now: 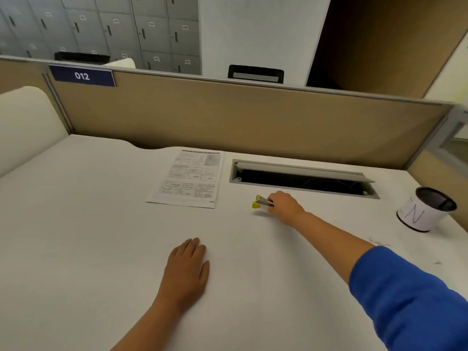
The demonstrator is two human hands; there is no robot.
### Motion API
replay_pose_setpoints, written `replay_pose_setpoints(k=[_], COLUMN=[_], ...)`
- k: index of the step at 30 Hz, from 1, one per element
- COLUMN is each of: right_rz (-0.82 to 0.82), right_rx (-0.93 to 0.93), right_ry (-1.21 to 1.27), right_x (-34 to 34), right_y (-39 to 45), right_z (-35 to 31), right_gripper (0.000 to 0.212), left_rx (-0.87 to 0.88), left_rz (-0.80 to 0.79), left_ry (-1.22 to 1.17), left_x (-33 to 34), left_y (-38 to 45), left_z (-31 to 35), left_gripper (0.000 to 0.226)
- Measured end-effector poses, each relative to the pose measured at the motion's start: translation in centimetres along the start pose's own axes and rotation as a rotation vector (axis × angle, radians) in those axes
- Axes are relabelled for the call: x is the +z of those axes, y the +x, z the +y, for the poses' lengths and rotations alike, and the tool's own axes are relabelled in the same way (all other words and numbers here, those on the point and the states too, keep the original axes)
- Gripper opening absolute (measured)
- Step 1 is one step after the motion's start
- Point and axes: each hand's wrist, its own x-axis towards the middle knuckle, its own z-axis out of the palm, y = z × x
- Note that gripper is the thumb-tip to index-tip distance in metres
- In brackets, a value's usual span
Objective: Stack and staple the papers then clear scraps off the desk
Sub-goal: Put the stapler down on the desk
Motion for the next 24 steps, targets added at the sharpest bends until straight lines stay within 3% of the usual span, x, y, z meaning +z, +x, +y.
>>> replay_pose_setpoints(k=[15,24], right_rz=[-0.013,0.082], right_rx=[-0.124,-0.123], right_ry=[-0.028,0.011], right_x=[1.7,0.2], right_y=[3.2,1.1], right_z=[0.5,0.3], right_gripper=[0.033,0.048], left_rx=[-0.038,-0.033], left_rz=[0.003,0.017], left_ry=[-0.001,-0.007], left_x=[0.0,0.1], left_y=[0.1,0.1], left_z=[0.3,0.4], left_gripper=[0.044,0.048])
